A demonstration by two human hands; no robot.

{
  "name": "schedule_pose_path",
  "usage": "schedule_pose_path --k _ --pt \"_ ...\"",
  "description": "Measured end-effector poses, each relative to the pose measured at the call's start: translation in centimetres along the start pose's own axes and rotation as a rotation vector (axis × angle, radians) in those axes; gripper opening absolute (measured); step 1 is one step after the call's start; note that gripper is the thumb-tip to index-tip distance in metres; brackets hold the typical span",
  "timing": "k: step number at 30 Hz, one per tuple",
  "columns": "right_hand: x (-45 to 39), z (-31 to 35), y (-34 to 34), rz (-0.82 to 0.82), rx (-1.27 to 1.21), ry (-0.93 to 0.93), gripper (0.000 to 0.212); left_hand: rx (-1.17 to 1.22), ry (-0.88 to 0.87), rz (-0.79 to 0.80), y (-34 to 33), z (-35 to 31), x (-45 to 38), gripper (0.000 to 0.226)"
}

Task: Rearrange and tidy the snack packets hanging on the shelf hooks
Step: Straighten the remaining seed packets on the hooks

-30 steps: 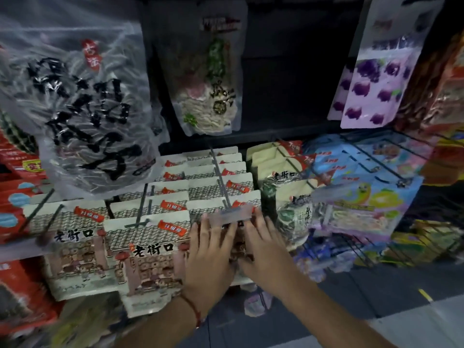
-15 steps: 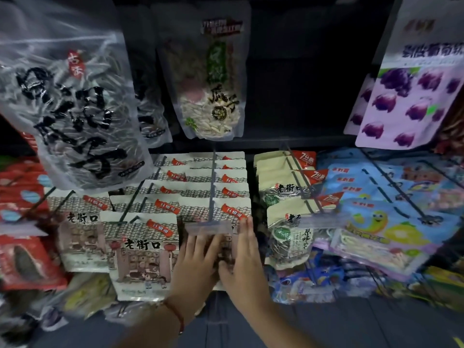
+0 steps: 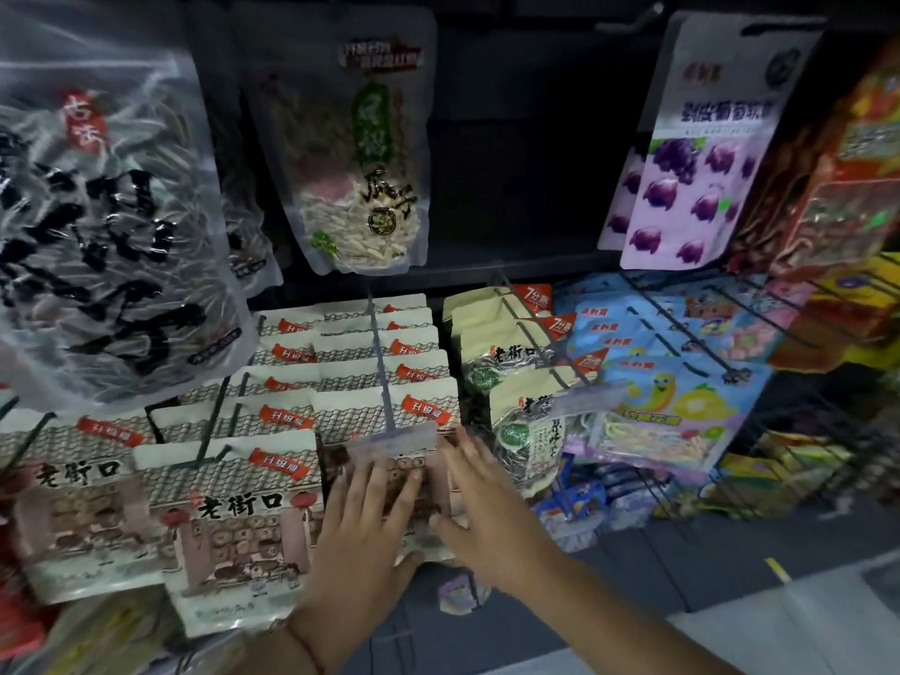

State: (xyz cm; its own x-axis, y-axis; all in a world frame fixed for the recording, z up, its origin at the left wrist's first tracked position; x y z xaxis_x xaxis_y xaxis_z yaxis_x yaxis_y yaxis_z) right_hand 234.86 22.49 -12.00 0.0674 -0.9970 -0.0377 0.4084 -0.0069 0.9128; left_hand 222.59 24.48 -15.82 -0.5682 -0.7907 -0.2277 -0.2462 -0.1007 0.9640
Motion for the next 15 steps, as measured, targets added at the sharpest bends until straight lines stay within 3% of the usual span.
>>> schedule_pose_path --k 5,15 --pt "3.9 -2.6 2.2 0.073 0.126 -0.05 0.075 0.041 -0.103 0.0 1.4 -3.2 0.0 0.083" --pt "7.0 -11.7 5.8 0.102 0.261 -0.217 0.078 -0.015 -0.15 0.009 1.6 -8.3 -3.1 0.081"
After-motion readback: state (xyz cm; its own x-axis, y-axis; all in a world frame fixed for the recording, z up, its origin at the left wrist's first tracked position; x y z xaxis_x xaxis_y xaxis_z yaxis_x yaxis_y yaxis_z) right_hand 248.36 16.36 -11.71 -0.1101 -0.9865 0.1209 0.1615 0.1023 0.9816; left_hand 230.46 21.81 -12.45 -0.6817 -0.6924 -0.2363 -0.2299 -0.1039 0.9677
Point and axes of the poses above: each hand's wrist, its own x-axis away from the middle knuckle, its own y-axis out of the back of the hand, z = x × y, the point moved 9 cm from there along -x, towards the middle knuckle, and after that the axes turned 10 degrees about x, right-handed, at the moved point
